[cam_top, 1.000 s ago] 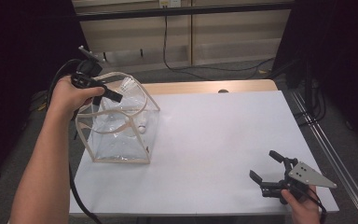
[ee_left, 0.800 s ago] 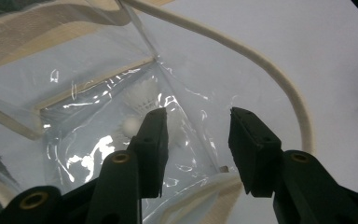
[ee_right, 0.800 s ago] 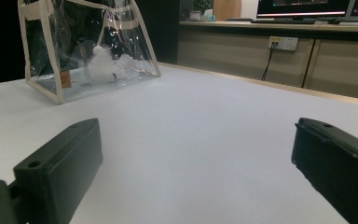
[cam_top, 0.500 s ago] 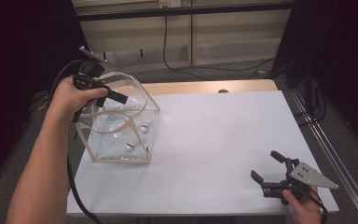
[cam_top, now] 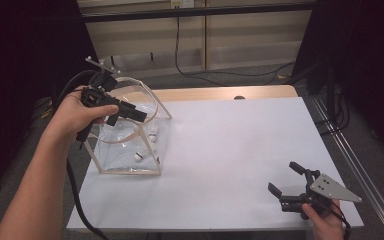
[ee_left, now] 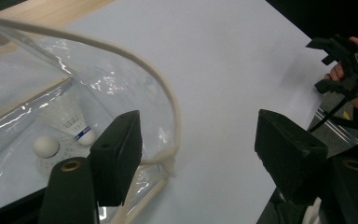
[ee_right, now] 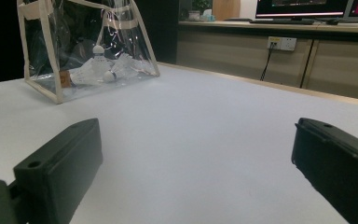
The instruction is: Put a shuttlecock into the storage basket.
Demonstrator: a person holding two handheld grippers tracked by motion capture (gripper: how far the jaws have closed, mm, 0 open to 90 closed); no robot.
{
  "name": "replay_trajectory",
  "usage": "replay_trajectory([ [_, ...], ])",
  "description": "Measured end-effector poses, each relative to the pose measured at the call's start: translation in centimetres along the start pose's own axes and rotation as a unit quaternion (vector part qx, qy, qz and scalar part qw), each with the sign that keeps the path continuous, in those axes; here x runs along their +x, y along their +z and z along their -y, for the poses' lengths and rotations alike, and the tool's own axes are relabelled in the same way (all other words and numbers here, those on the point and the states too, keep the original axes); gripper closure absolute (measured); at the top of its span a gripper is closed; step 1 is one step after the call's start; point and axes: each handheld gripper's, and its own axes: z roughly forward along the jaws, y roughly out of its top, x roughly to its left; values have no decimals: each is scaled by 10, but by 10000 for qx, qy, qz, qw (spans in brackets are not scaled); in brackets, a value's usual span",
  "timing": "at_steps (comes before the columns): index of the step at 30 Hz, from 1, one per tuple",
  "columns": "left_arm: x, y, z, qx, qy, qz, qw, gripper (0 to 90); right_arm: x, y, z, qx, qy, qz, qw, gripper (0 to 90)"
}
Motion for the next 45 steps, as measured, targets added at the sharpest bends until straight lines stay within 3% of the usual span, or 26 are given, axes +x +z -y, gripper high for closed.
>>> replay_trajectory([
  [5, -7, 5, 9, 56, 150, 105, 9998, 283, 1, 0, -1, 12, -21, -1, 10000, 14],
  [10, -11, 7, 17, -31, 151, 307, 9994, 277, 2, 0, 0, 20, -39, -12, 10000, 14],
  [22, -19, 31, 37, 6, 447, 453, 9980, 243, 2, 0, 0, 12, -5, 4, 10000, 14],
  [45, -24, 77, 71, 231, 742, 525, 9956, 197, 1, -1, 0, 12, -12, -3, 10000, 14],
])
